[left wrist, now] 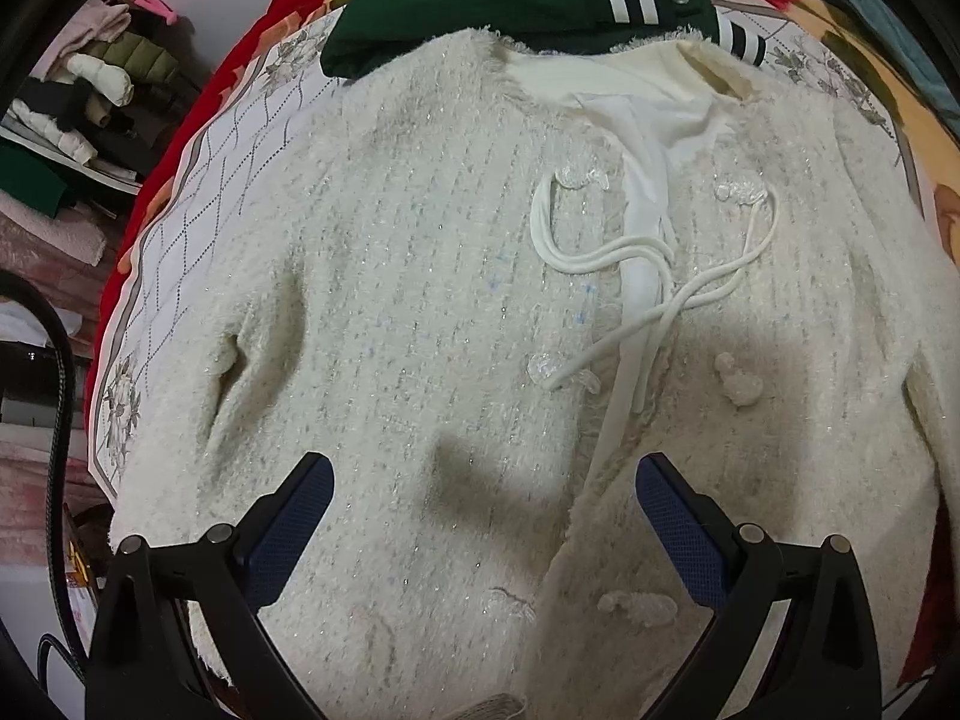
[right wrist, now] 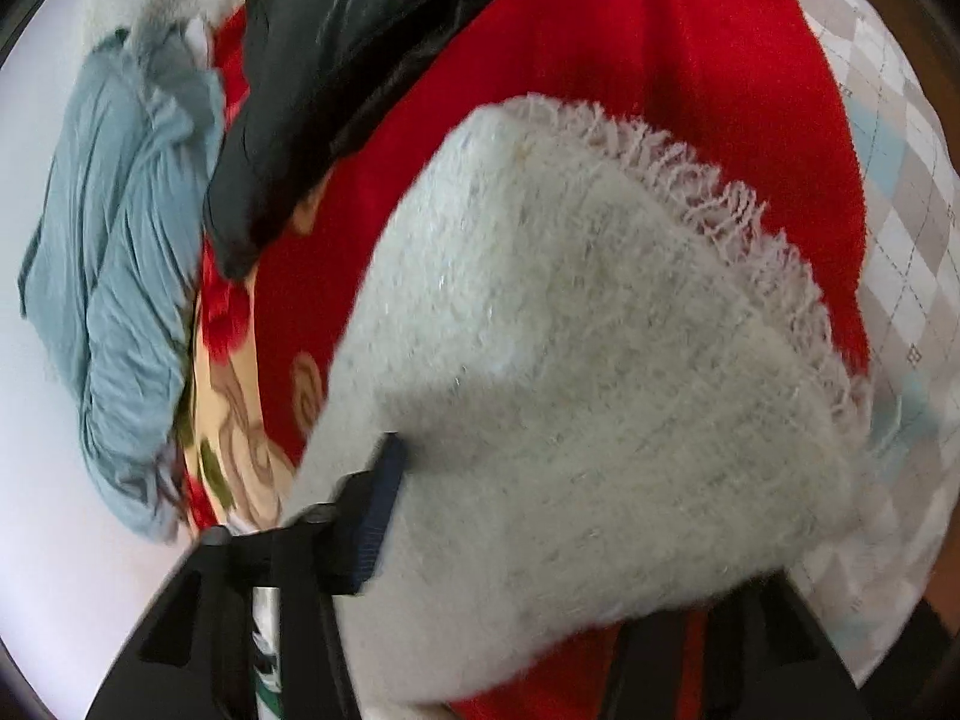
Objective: Fold large clothes
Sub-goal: 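Reach both grippers down to the cardigan sleeve cuffs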
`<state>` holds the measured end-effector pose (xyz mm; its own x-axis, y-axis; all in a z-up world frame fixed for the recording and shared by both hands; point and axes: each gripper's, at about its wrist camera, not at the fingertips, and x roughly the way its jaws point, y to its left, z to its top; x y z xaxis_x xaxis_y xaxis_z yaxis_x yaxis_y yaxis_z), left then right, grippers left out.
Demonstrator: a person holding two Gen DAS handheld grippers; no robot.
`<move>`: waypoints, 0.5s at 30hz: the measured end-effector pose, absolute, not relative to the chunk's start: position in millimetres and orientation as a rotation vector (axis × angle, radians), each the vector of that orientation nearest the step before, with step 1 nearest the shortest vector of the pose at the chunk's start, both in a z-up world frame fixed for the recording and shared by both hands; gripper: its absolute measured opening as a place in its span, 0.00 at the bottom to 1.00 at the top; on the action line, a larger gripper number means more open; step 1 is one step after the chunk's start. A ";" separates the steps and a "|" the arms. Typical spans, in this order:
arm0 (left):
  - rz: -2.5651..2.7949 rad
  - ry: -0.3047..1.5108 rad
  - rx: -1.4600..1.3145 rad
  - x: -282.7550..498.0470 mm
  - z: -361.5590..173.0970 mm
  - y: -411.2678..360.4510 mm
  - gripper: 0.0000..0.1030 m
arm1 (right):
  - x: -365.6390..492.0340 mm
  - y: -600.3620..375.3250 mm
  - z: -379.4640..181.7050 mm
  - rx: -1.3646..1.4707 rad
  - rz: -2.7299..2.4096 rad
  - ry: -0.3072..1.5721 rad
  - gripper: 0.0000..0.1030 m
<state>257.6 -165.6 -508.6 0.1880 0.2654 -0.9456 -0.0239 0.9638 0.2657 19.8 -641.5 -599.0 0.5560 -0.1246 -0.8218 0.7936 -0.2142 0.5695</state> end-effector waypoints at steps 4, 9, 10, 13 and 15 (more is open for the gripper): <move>0.219 1.355 0.209 257.0 -510.8 -158.6 1.00 | 46.3 -643.8 -573.4 1.431 -0.953 0.619 0.08; 0.257 1.338 0.170 254.2 -499.6 -138.2 1.00 | 64.6 -632.0 -500.0 1.239 -0.866 0.619 0.07; 0.264 1.338 0.159 253.9 -497.4 -133.1 1.00 | 75.0 -625.6 -481.4 1.195 -0.832 0.622 0.07; 0.301 1.333 0.121 249.3 -487.8 -115.3 1.00 | 109.1 -599.8 -435.0 1.072 -0.729 0.645 0.07; 0.341 1.328 0.084 245.7 -480.5 -98.4 1.00 | 137.7 -572.1 -406.5 0.982 -0.638 0.674 0.07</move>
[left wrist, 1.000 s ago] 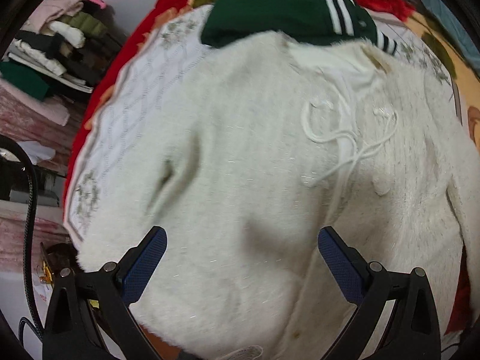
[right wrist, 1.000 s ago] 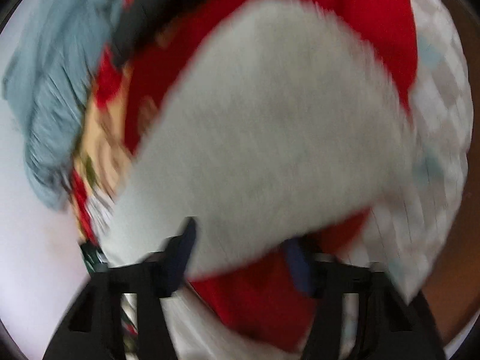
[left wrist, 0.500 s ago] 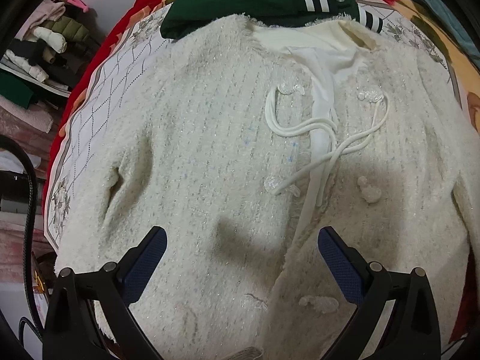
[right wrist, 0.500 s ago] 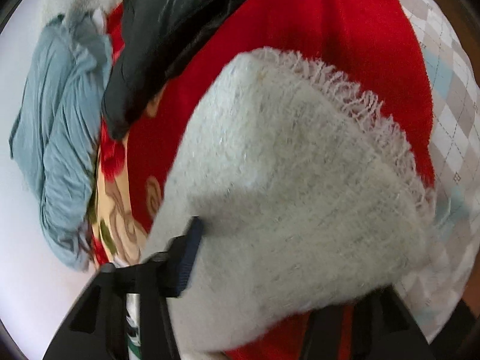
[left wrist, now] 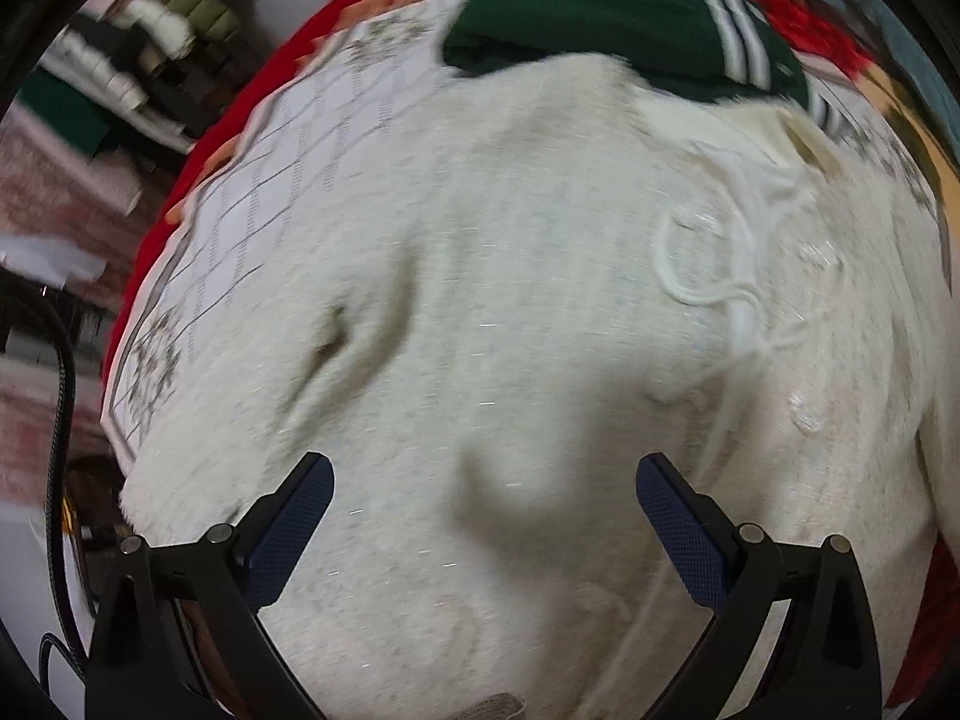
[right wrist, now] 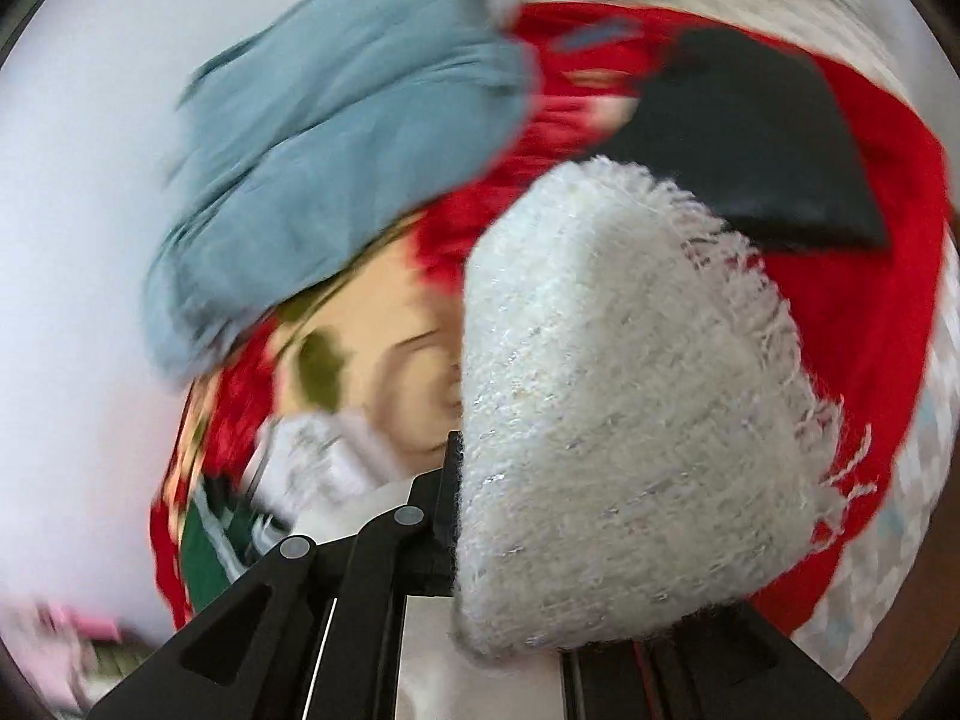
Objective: Fold large clothes
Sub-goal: 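Reach both grippers down to the cardigan sleeve cuffs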
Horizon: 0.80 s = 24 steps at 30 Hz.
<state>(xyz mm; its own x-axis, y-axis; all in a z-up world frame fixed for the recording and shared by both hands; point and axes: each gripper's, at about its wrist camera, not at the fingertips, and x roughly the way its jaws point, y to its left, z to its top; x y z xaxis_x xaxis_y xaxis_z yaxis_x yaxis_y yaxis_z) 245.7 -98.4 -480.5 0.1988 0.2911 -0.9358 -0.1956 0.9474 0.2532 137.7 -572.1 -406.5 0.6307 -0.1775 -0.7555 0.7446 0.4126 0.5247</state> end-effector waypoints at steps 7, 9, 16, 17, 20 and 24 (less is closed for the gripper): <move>0.502 1.325 -0.054 228.3 -470.8 -23.3 1.00 | 255.0 -429.5 -370.4 0.651 -0.309 0.837 0.07; 0.559 1.323 -0.090 219.5 -474.1 6.1 1.00 | 289.3 -364.9 -376.4 0.527 -0.206 0.901 0.07; 0.750 1.343 -0.192 181.3 -492.0 98.8 1.00 | 357.2 -157.0 -460.6 0.120 -0.022 1.118 0.08; 0.779 1.344 -0.209 174.7 -493.7 113.0 1.00 | 365.0 -140.0 -479.1 0.081 -0.007 1.166 0.09; 0.837 1.343 -0.266 153.9 -494.9 145.5 1.00 | 375.7 -84.2 -530.9 0.034 0.069 1.329 0.23; 0.873 1.369 -0.434 112.6 -500.0 184.5 1.00 | 357.9 -79.3 -514.2 0.177 0.186 1.306 0.57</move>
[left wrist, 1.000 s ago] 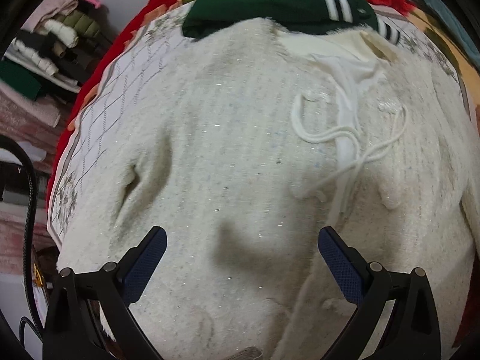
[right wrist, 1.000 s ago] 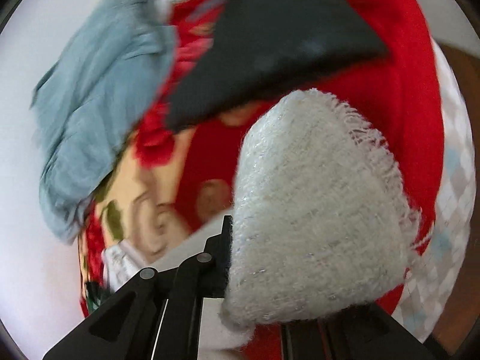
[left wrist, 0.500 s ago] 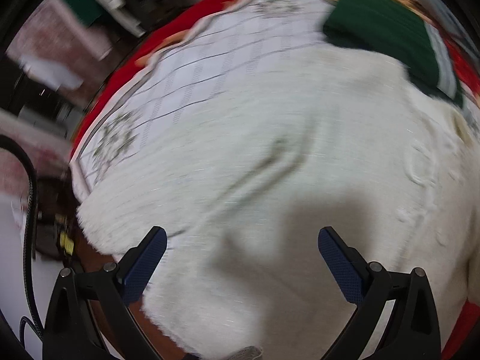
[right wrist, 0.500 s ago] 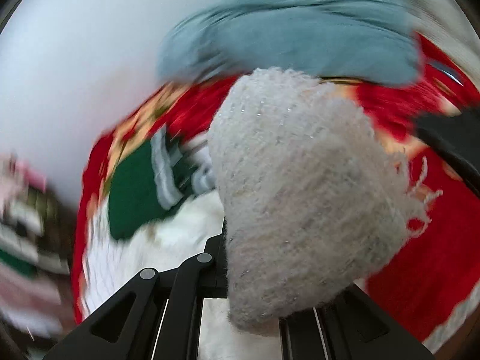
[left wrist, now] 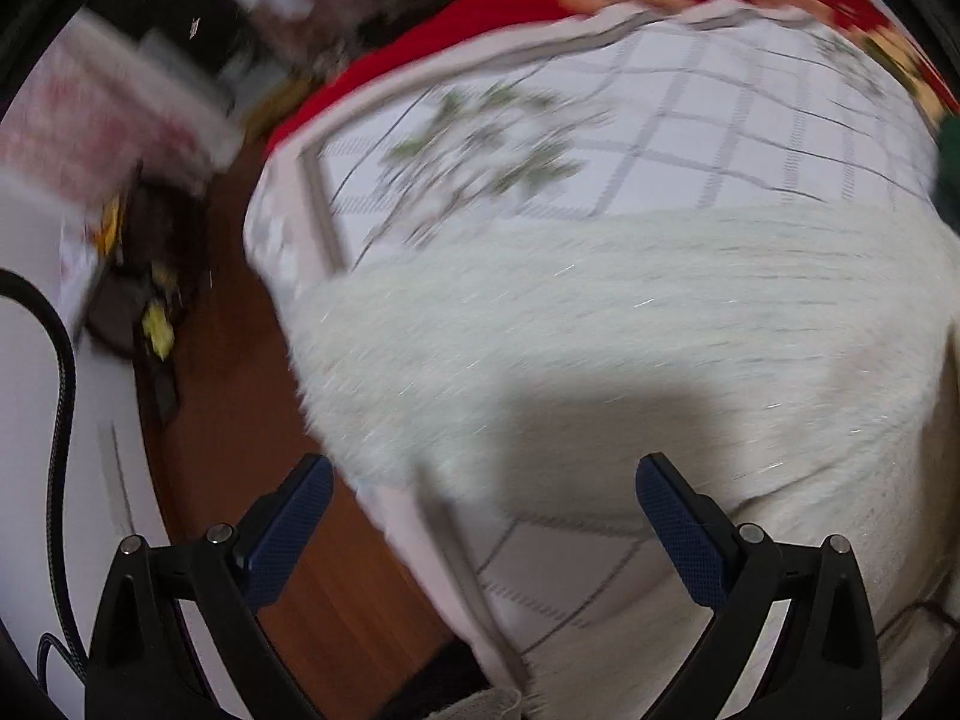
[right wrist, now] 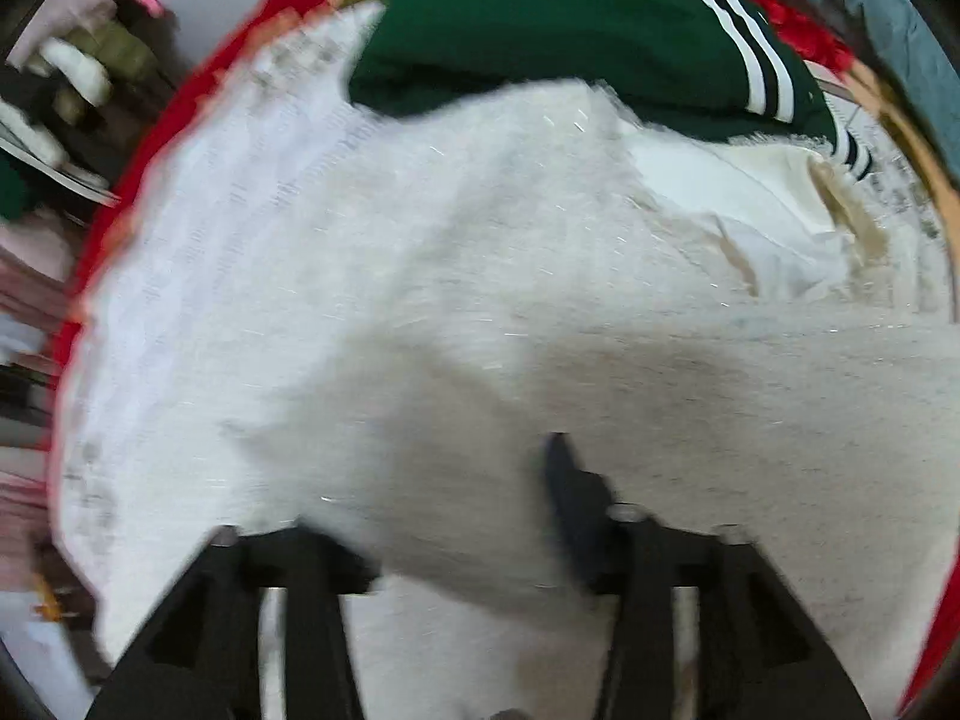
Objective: Fold large clothes
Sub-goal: 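Reach both grippers down to the cardigan sleeve cuffs, then grasp a sleeve cuff with the left gripper and lift it across the cardigan body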
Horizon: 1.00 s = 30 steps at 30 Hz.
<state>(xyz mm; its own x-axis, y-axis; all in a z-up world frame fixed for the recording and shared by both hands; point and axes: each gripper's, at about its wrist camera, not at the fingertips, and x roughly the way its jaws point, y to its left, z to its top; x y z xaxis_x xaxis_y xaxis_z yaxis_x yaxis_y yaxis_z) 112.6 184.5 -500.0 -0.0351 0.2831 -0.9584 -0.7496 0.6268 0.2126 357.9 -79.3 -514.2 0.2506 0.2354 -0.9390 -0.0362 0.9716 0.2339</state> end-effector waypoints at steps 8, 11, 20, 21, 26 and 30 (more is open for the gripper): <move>0.891 1.336 -1.013 36.0 -550.1 246.4 0.99 | 321.8 -111.7 -477.3 0.313 0.224 1.309 0.57; 0.900 1.259 -1.282 16.9 -586.7 270.4 0.99 | 320.6 -117.9 -483.3 0.331 0.215 1.352 0.57; 0.915 0.983 -1.178 35.8 -549.2 303.1 0.08 | 315.0 -106.2 -511.0 0.323 0.213 1.434 0.57; 0.897 0.950 -1.092 44.5 -531.8 306.4 0.07 | 315.5 -103.6 -511.5 0.319 0.212 1.432 0.57; 0.818 0.838 -1.009 84.1 -508.0 338.0 0.06 | 319.0 -94.9 -511.7 0.312 0.205 1.432 0.57; 0.755 0.835 -1.115 105.8 -542.5 369.1 0.07 | 323.0 -93.1 -514.4 0.283 0.180 1.441 0.57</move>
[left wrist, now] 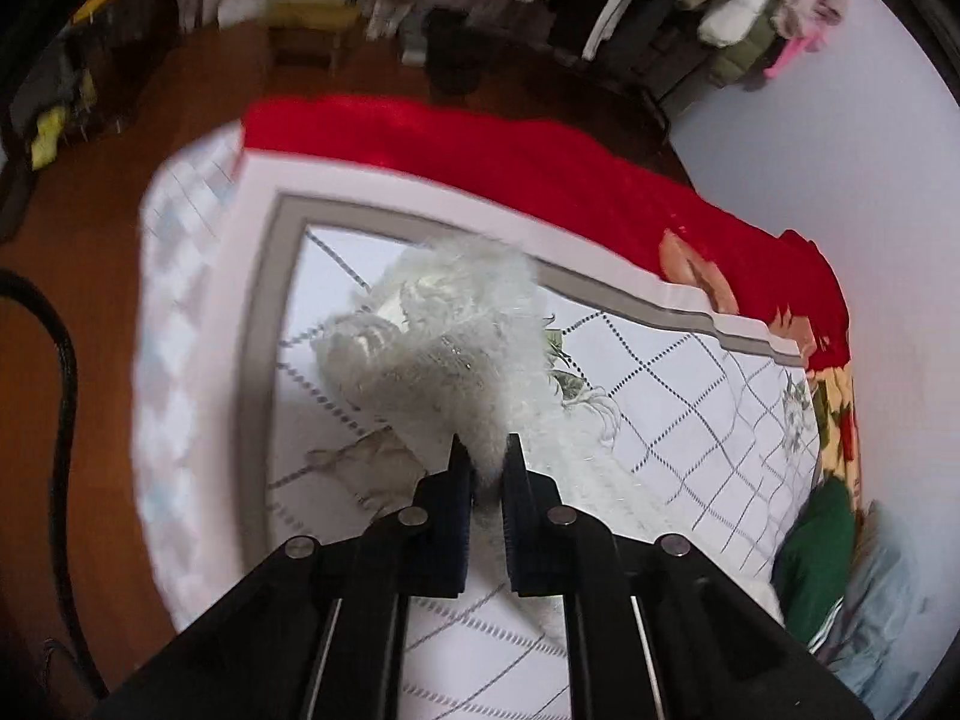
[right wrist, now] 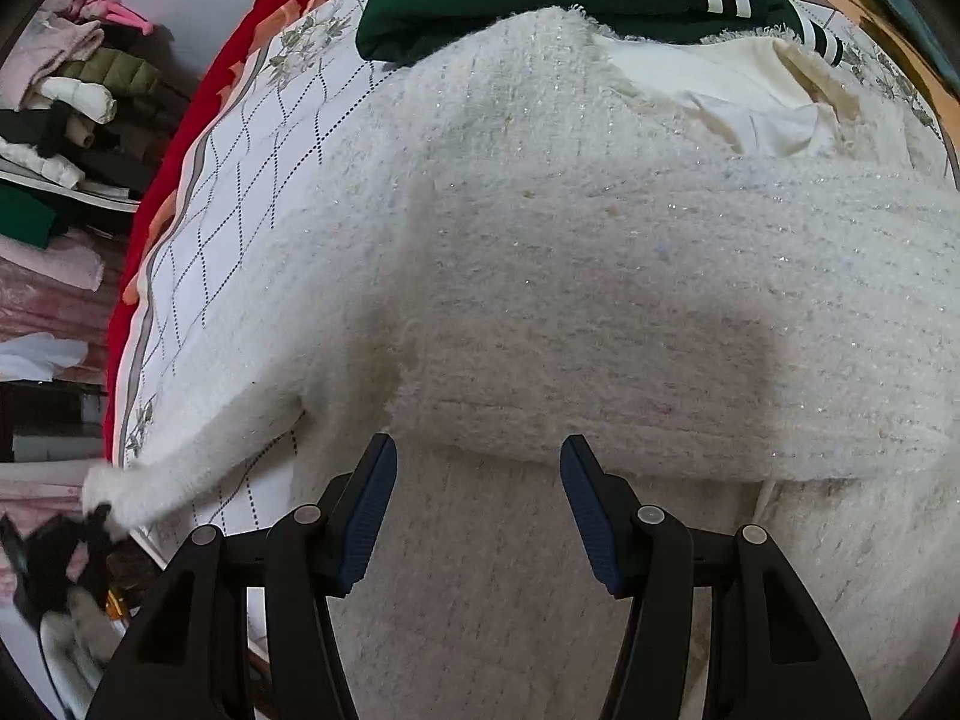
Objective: Fold large clothes
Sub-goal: 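Grasp a sleeve cuff with the left gripper and lift it across the cardigan body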
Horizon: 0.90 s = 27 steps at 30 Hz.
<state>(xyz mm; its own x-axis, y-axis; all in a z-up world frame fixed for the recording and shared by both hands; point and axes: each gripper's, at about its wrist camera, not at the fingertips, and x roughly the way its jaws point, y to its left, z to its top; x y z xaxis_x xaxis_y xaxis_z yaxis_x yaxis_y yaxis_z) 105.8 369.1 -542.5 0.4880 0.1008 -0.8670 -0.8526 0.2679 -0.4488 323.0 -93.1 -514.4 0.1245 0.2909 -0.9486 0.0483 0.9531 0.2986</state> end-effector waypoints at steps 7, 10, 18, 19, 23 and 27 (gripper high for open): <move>0.590 0.811 -1.384 101.4 -583.4 351.1 0.42 | 324.6 -98.3 -526.4 0.313 0.145 1.470 0.57; 0.536 0.740 -1.434 111.0 -585.7 350.2 0.60 | 326.1 -100.4 -532.7 0.333 0.126 1.485 0.57; 0.546 0.737 -1.287 131.1 -549.0 347.7 0.60 | 338.5 -91.7 -535.5 0.342 0.106 1.497 0.57; 0.541 0.721 -1.267 126.2 -541.7 345.8 0.60 | 340.2 -90.5 -535.1 0.347 0.105 1.496 0.57; 0.551 0.801 -1.279 112.9 -557.9 341.0 0.60 | 346.8 -83.8 -536.8 0.355 0.097 1.500 0.57; 0.559 0.821 -1.361 114.2 -590.2 342.4 0.60 | 349.6 -76.3 -541.6 0.343 0.089 1.513 0.57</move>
